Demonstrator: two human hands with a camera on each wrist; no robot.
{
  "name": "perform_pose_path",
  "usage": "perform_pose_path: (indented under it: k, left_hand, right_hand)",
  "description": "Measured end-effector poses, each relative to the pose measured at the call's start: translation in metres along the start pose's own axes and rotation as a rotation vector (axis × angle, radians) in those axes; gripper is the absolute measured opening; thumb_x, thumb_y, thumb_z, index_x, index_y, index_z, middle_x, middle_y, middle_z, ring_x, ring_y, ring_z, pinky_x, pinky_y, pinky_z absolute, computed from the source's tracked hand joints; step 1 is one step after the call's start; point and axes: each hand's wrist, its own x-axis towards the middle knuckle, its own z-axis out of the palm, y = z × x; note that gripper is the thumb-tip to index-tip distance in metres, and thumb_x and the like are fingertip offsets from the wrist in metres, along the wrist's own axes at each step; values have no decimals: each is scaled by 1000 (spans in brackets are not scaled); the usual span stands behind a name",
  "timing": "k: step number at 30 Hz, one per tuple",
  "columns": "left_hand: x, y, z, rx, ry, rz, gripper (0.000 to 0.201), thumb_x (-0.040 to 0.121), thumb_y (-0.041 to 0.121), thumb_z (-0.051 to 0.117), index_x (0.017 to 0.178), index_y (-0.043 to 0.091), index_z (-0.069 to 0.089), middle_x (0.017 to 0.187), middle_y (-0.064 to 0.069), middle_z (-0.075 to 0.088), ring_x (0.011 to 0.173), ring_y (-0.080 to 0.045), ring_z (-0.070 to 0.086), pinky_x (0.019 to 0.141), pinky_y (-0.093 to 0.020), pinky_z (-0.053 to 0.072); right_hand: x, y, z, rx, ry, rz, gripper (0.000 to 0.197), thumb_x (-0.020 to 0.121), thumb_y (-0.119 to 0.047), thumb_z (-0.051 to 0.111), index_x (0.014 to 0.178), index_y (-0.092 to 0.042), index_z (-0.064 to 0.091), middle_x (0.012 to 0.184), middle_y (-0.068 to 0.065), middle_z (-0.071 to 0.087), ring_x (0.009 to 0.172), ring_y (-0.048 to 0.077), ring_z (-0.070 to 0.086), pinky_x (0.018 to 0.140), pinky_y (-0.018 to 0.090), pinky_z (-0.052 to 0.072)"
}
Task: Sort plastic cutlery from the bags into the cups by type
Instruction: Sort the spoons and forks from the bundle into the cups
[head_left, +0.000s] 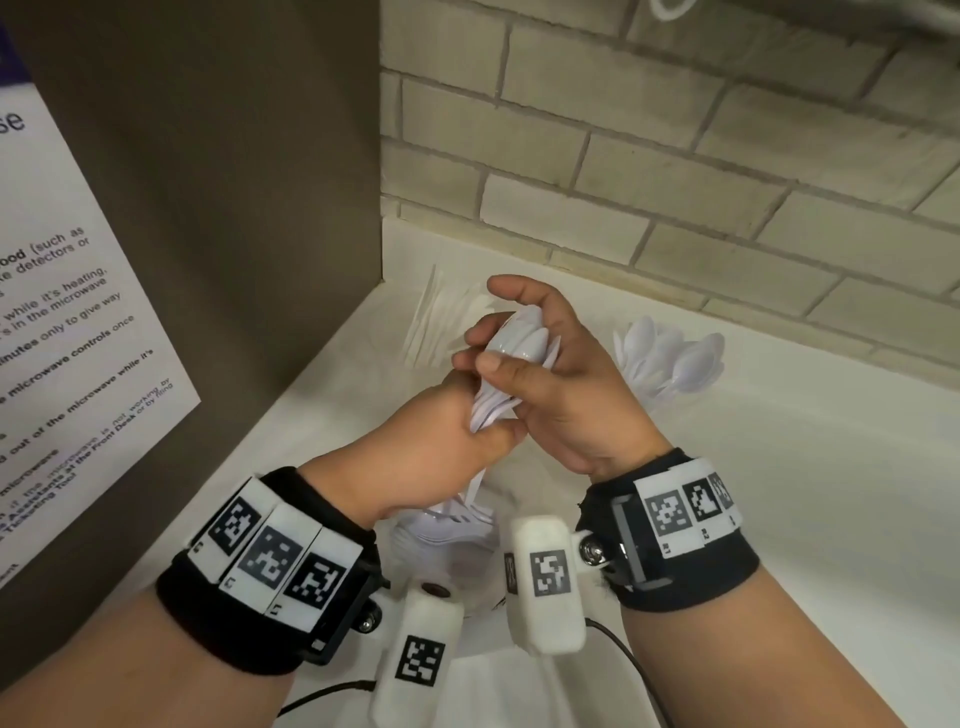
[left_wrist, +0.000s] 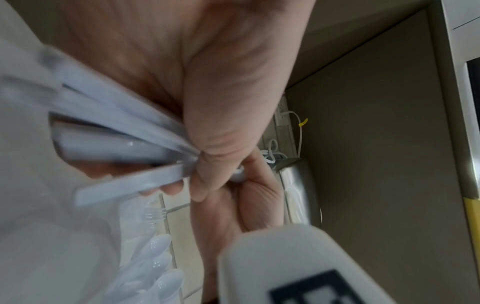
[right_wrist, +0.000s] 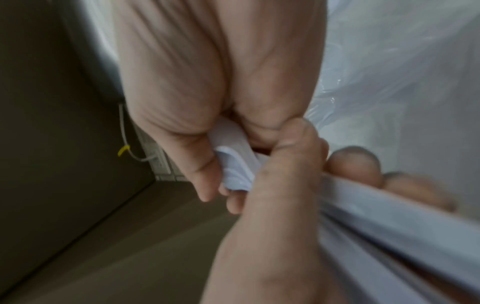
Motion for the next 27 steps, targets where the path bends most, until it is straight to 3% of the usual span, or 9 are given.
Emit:
perform_pose_path:
  k: [4,7,11,13,16,19,22,25,27]
  left_hand:
    - [-5,-1,1,-130,-84,-87,12,92,23,60,100,14,56,86,-3,66,78,-18,72,76,-47,59]
    - [-6,3,4,-165,-88,-89,14,91,25,61,88,14,55,58,7,53,49,-9,55,48,-30,46]
    - [0,4,12,-118,0,-93,26,82,34,72,98,24,53,62,11,52,45,-1,50,43,-19,41]
    - [0,1,13,-74,-3,-117,57,72,45,76,117,25,48,83,6,61,64,-4,62,56,-26,52]
    - [-5,-4,4,119,10,-74,88,54,66,68,131,34,42,107,13,57,95,-1,60,79,-20,49]
    - [-12,-15,-8,280,99,-15,53,63,65,62,112,44,56,109,17,52,100,3,54,77,-11,39]
    - [-14,-30,-14,453,125,-15,19,73,53,70,91,49,63,109,22,45,110,-5,49,95,-25,38]
    - [-16,-40,-10,499,10,-104,27,76,45,73,93,59,57,114,25,38,117,-5,46,106,-38,35]
    - [-17,-41,-6,503,-18,-126,24,78,41,72,90,57,59,120,22,37,116,-4,48,102,-33,38]
  right_hand:
    - [-1,-4,-5,188,-41,-65,43,79,12,54,112,-15,52,86,9,59,77,24,63,84,47,53]
    - [-4,-7,-6,218,8,-41,42,76,15,57,105,-15,55,90,12,61,77,27,66,78,45,56]
    - [-6,-5,0,153,233,-29,33,81,15,58,93,-15,52,77,9,59,65,22,62,60,35,53]
    - [-7,-6,-1,131,338,-65,30,81,15,54,87,-14,49,71,8,55,58,19,54,55,31,48]
    - [-12,-29,-19,22,487,-201,32,83,18,48,84,-14,46,71,8,54,55,20,50,54,30,46]
    - [-15,-65,-54,-302,695,-410,30,82,13,51,83,-16,45,73,9,54,58,23,52,54,30,49]
    - [-10,-83,-90,-594,902,-548,26,79,0,53,81,-24,46,80,7,56,63,22,56,56,35,54]
    - [1,-71,-117,-771,1007,-580,27,76,-7,53,80,-33,45,77,-14,55,70,23,60,64,45,55]
    - [8,-52,-128,-824,1010,-514,27,76,-11,54,80,-36,44,78,-15,55,75,27,62,69,44,55]
